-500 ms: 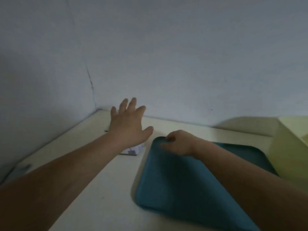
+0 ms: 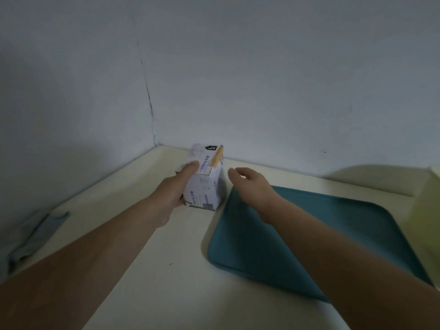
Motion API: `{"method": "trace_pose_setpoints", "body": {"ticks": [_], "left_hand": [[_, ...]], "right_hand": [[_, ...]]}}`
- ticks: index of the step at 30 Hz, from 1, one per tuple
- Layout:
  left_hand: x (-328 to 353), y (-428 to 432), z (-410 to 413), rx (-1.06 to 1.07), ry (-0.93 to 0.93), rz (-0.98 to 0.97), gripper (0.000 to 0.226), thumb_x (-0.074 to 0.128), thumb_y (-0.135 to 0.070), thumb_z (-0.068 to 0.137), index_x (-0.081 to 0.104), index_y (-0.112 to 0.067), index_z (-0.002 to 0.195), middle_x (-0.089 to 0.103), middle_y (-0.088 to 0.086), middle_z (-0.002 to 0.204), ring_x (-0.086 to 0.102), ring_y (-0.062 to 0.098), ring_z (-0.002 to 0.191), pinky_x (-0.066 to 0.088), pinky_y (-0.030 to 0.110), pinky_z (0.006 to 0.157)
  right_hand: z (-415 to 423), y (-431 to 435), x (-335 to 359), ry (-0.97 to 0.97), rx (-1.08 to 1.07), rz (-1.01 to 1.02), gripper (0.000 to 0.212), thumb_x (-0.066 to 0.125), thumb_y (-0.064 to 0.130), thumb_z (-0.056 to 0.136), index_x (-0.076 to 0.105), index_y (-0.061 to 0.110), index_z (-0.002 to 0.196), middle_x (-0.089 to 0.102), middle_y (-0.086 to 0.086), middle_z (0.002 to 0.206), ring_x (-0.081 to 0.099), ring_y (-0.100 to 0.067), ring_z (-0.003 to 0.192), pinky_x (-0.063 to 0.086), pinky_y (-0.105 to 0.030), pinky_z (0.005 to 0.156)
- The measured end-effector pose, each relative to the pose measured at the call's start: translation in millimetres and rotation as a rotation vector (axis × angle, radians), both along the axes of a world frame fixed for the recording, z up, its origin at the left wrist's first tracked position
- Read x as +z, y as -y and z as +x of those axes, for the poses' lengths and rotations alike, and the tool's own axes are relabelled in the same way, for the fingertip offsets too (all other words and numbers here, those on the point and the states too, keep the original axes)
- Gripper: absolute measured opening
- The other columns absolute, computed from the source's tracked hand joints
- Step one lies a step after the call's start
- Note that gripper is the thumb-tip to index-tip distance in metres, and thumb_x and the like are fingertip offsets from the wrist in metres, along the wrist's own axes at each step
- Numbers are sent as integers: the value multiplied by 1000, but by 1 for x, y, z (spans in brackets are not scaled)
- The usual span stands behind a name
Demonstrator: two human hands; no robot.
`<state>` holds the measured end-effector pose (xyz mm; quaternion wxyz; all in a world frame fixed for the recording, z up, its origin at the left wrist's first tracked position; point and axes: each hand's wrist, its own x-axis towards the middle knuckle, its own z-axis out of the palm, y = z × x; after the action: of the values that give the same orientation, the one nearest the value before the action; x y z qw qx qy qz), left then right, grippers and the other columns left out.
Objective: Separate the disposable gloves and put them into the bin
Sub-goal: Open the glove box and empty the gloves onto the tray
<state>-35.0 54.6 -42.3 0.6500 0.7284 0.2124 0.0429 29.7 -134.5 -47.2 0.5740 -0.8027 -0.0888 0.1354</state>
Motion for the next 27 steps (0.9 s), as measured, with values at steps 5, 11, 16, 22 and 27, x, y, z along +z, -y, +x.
{"method": "trace_pose_setpoints", "body": {"ticks": [5,11,16,22,27], "left_hand": [[2,15,1,-106,22,26,45,64,-70,89,70,-34,116,79,-8,106,69,12,104,43,30,80],[10,32,2,-30,216,-14,92,73,-79,64,47,-38,143,67,-6,129,65,14,115,53,40,91],[13,72,7,-82,477,354,105,94,-51,65,37,-44,152,34,-18,145,45,-9,128,49,16,97],[-9,137,25,-360,644,751,121,95,-43,68,17,-50,160,23,-26,156,36,-1,144,44,20,108],[-11,163,51,-231,669,383,52,80,-34,90,52,-55,128,54,-32,133,57,-11,121,52,19,100]], "right_hand": [[0,-16,15,-220,59,161,61,55,75,91,66,21,117,70,-3,113,66,-21,104,57,-35,88],[-1,-6,8,-286,75,403,51,64,63,93,70,19,118,76,-3,109,69,-22,103,53,-33,84],[10,61,17,-226,60,668,36,62,15,96,58,15,132,72,-12,111,68,-33,91,56,-48,83],[35,137,11,-224,20,606,66,76,61,81,69,19,131,73,-13,126,70,-40,117,50,-59,105],[54,168,0,-175,-85,786,55,81,35,88,66,13,135,71,-15,131,69,-38,120,50,-58,107]]}}
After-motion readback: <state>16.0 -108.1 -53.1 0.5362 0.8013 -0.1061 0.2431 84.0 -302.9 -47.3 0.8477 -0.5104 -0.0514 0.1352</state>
